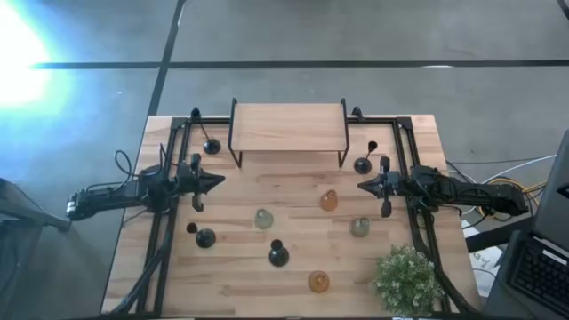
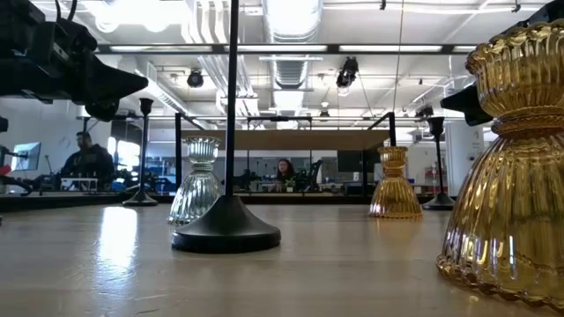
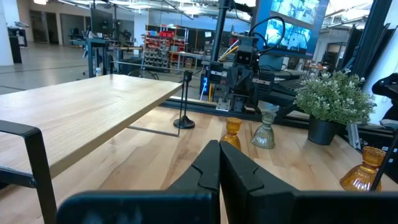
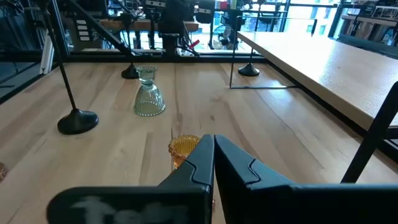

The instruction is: Pick & Place candle stick holders

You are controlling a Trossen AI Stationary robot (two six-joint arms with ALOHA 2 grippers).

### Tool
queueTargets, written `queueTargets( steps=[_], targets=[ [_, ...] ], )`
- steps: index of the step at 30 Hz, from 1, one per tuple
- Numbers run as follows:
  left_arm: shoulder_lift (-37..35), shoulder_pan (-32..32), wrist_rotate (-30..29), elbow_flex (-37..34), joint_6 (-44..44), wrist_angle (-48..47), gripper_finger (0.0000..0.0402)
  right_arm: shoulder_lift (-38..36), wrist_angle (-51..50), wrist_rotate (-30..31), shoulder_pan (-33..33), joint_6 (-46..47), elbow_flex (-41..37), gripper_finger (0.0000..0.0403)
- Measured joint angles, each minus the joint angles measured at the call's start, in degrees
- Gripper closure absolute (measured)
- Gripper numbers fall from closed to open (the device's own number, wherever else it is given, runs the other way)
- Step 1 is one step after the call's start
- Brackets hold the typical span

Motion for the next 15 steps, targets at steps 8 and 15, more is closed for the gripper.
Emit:
queueTargets(
  steps=[8, 15],
  targets=[
    [0.01, 0.0, 0.0, 0.0, 0.01, 0.01, 0.0396, -0.01, 0.0, 0.02, -0.02, -0.03, 0.0, 0.0394],
    [0.0, 0.0, 0.0, 0.0, 0.0, 0.0, 0.0396, 0.0, 5.02, -0.02, 0.0, 5.23, -0.16, 0.0394]
  ],
)
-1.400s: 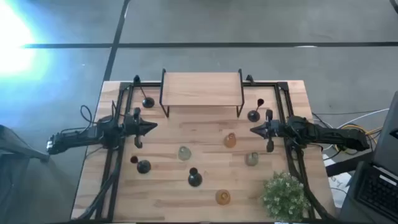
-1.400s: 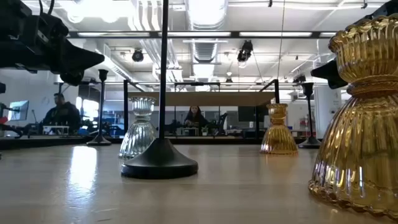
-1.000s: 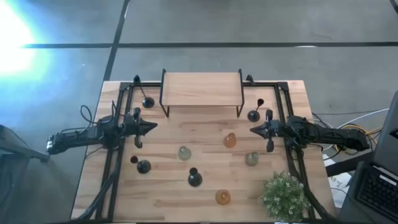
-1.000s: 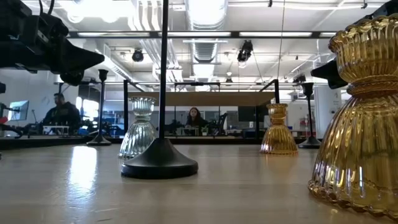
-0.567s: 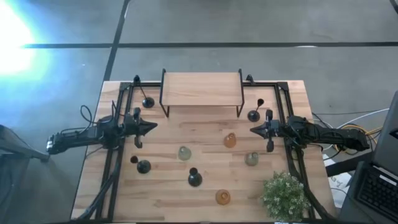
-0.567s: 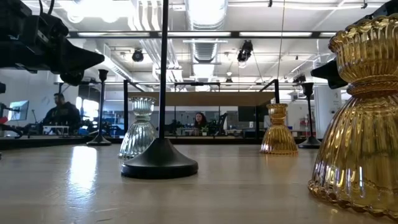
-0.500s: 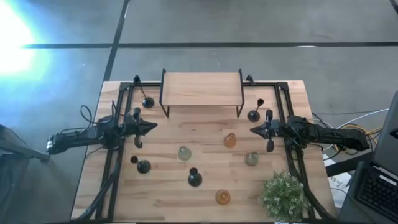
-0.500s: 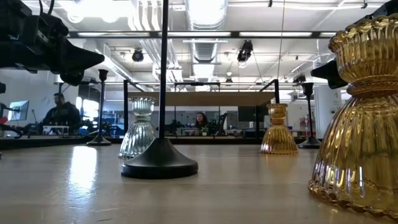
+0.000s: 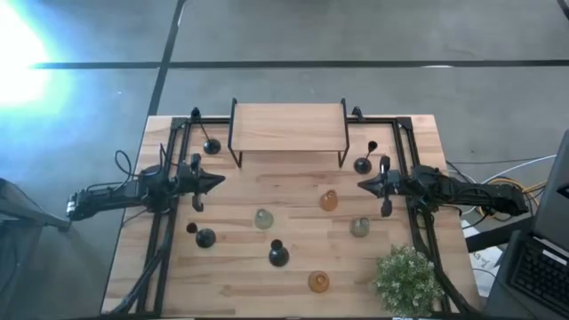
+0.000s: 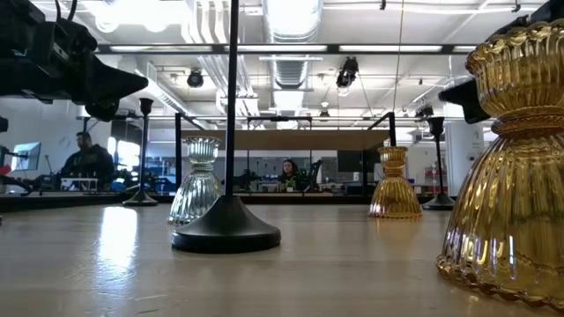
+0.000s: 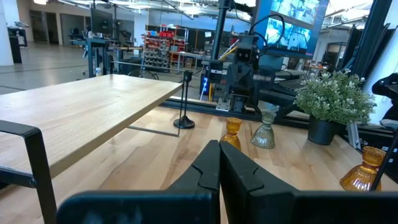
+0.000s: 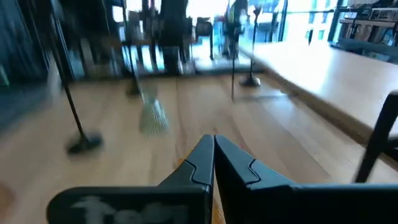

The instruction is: Pick & Place candle stick holders

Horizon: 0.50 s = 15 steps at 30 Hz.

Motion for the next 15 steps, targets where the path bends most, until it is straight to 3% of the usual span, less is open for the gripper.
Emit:
queueTargets(
  steps=[5, 7, 9, 12, 15],
  targets=[
    [0.0, -0.01, 0.0, 0.0, 0.01, 0.02, 0.0396, 0.58, 25.53, 2.05, -0.06, 19.45, 1.68, 0.0394],
    [0.01, -0.01, 0.0, 0.0, 0.02, 0.0, 0.0396, 1.29, 36.21, 4.85, -0.06, 18.95, 3.82, 0.0394],
    [0.01, -0.01, 0.0, 0.0, 0.0, 0.0, 0.0396, 2.39, 40.6, 6.61, -0.03, 12.08, 7.93, 0.0394],
    [0.02, -0.01, 0.0, 0.0, 0.02, 0.0, 0.0396, 5.36, 33.9, 8.83, -0.04, -0.26, 17.61, 0.0394],
    [0.0, -0.01, 0.0, 0.0, 0.0, 0.0, 0.0396, 10.86, 14.22, 11.31, -0.01, -7.94, 30.22, 0.0394]
  ],
)
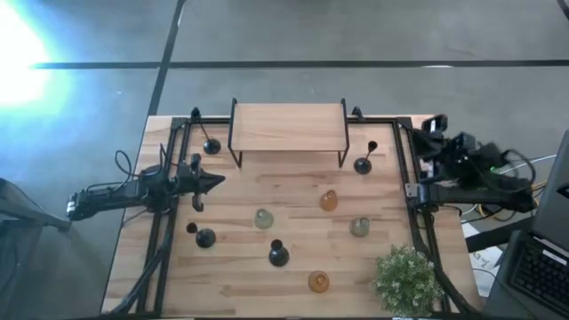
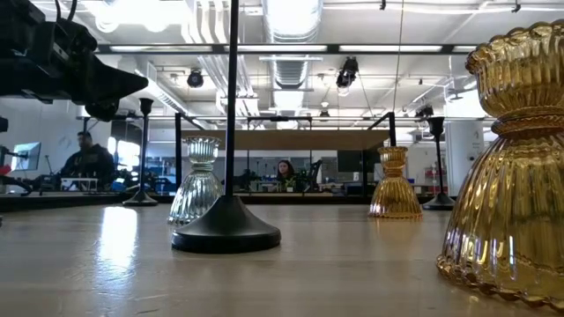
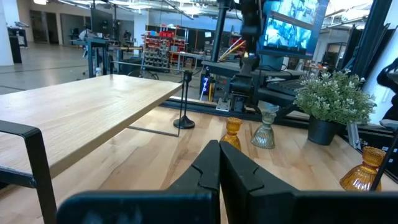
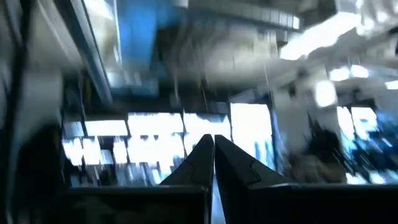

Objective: Pick & Place candle stick holders
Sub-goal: Put the black candle holder on the shelf

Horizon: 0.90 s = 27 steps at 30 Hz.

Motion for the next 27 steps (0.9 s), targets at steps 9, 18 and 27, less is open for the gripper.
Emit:
queueTargets(
  steps=[9, 18, 27],
  targets=[
    [0.0, 0.0, 0.0, 0.0, 0.02, 0.0, 0.0396, 21.11, -57.56, 3.2, 0.32, 19.61, 24.61, 0.0394],
    [0.02, 0.0, 0.0, 0.0, 0.01, 0.0, 0.0396, 27.24, -61.03, 22.77, 12.34, 49.37, 16.76, 0.0394],
    [0.0, 0.0, 0.0, 0.0, 0.0, 0.0, 0.0396, 34.12, -60.91, 51.76, 25.61, 82.5, 0.76, 0.0394]
  ],
)
